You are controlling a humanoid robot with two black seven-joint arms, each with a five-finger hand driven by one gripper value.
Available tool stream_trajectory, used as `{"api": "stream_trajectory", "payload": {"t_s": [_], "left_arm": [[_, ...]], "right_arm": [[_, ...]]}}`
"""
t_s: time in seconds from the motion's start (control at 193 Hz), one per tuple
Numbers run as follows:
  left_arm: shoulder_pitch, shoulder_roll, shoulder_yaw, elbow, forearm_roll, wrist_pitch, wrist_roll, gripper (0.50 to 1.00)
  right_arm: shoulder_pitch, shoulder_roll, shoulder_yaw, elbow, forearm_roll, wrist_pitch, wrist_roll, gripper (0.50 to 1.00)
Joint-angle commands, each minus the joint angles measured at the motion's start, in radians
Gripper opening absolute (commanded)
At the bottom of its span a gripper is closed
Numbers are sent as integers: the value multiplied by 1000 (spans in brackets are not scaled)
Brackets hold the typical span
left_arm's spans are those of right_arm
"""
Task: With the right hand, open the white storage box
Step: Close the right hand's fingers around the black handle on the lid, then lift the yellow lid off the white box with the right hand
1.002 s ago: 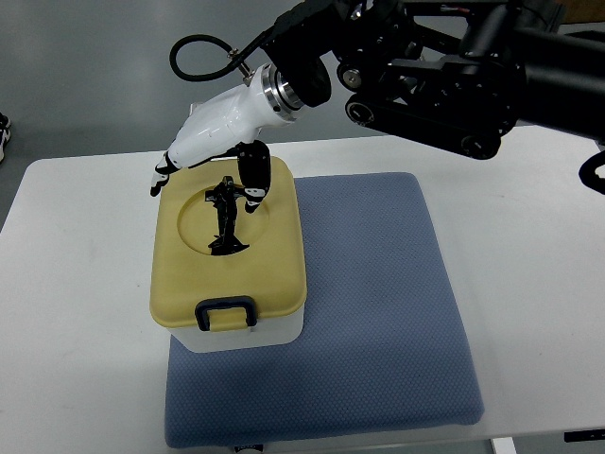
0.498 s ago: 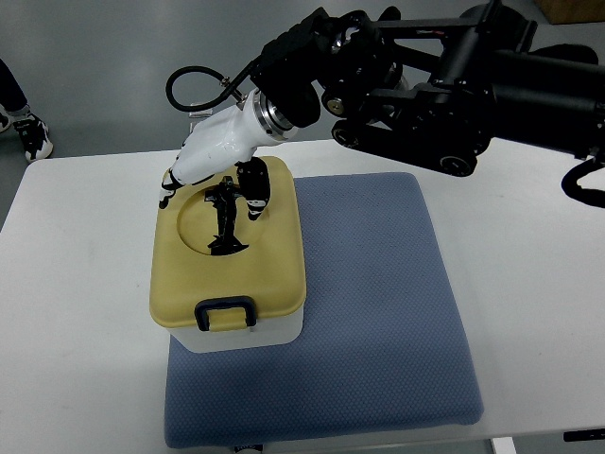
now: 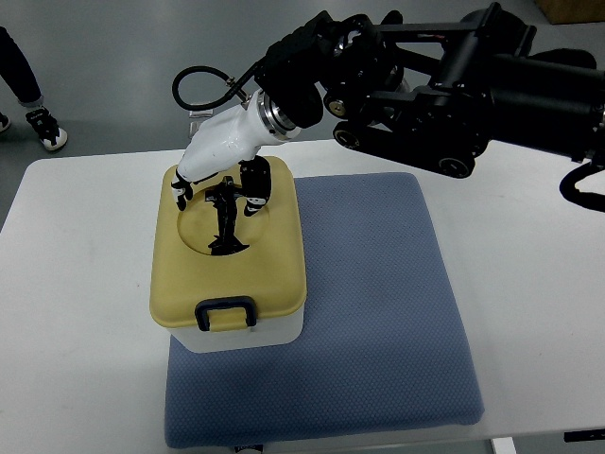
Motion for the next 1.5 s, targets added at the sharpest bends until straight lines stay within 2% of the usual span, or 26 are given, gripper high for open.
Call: {"api": "stream_trajectory", "payload": {"t_s": [0.0,0.052,0.109,0.161,0.332,0.934,1.116,1.178,1.339,1.495], "left_arm": [[0,0,0,0,0,0,0,1000],[0,0,0,0,0,0,0,1000],[0,0,0,0,0,0,0,1000],[0,0,0,0,0,0,0,1000],[0,0,0,0,0,0,0,1000],[0,0,0,0,0,0,0,1000],[0,0,0,0,0,0,0,1000],[0,0,0,0,0,0,0,1000],[0,0,0,0,0,0,0,1000],[0,0,0,0,0,0,0,1000]], "right_arm": [[-2,0,0,0,0,3,0,731],[-5,0,-1,0,0,3,0,711],[-6,0,0,0,-2,4,0,646],[-8,0,0,0,-8,4,2,625],[-11,0,0,0,-11,4,8,500],[6,0,25,2,-8,-2,12,500],[52,-21,78,2,3,10,14,500],[72,-43,89,6,5,13,18,500],[110,-106,92,11,9,26,80,500],[106,-186,123,14,23,23,95,500]]}}
